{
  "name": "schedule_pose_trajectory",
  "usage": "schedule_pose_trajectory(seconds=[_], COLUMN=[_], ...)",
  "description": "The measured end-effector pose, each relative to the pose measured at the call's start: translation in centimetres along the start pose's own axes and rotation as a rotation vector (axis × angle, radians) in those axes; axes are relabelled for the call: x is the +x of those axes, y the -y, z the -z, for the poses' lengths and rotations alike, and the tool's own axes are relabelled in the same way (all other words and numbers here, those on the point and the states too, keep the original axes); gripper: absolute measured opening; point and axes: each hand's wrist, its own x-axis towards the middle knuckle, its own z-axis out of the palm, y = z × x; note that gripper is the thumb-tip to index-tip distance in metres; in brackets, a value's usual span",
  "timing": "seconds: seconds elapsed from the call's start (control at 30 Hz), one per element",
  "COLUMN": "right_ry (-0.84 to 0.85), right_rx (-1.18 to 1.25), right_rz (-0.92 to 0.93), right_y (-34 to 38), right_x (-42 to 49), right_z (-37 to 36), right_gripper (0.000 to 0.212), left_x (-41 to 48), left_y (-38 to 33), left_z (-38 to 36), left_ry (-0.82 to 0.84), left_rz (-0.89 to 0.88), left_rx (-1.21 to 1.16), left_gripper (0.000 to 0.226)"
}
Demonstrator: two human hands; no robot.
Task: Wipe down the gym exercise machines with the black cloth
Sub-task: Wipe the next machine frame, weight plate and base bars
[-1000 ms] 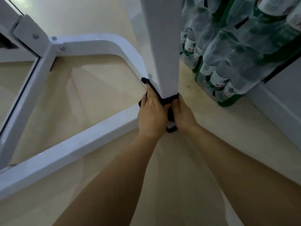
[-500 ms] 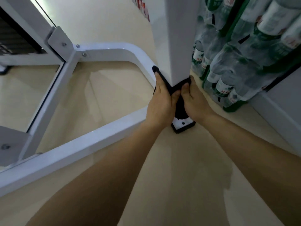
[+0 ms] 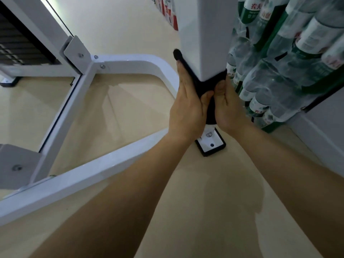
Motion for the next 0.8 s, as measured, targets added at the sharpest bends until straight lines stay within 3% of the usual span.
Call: schedule_pose_trajectory(seconds=[0.2, 0.4, 0.5, 0.6, 0.67, 0.8], right_ry=[0.025, 0.130, 0.176, 0.188, 0.112, -0.050], right_rx=[-0.129, -0.186, -0.216, -0.277, -0.229, -0.033], right_rz=[-0.183, -0.371, -0.439, -0.511, -0.577, -0.711], right_y=[-4.2, -6.9, -8.5, -9.4, -9.4, -9.1], right_x=[-2.2, -4.1, -4.6, -5.4, -5.7, -6.4], right_z=[-0.9, -1.1, -1.1, -1.1, -1.2, -0.4], right_gripper=[0.044, 0.048, 0.049, 0.047, 0.039, 0.007], left_x=[-3.0, -5.1, -5.5, -6.0, -6.0, -7.4], left_y=[2.2, 6.2, 6.5, 5.9, 5.6, 4.1], left_z=[-2.8, -4.0, -4.0, -3.8, -3.2, -1.3], left_ry=[0.104, 0.372, 0.329, 0.268, 0.239, 0.284], left_rz=[0.246, 0.347, 0.314, 0.306, 0.333, 0.297], left_rx=[0.056, 0.262, 0.280, 0.354, 0.374, 0.348], left_gripper=[0.083, 0.076, 0.067, 0.038, 0.034, 0.059])
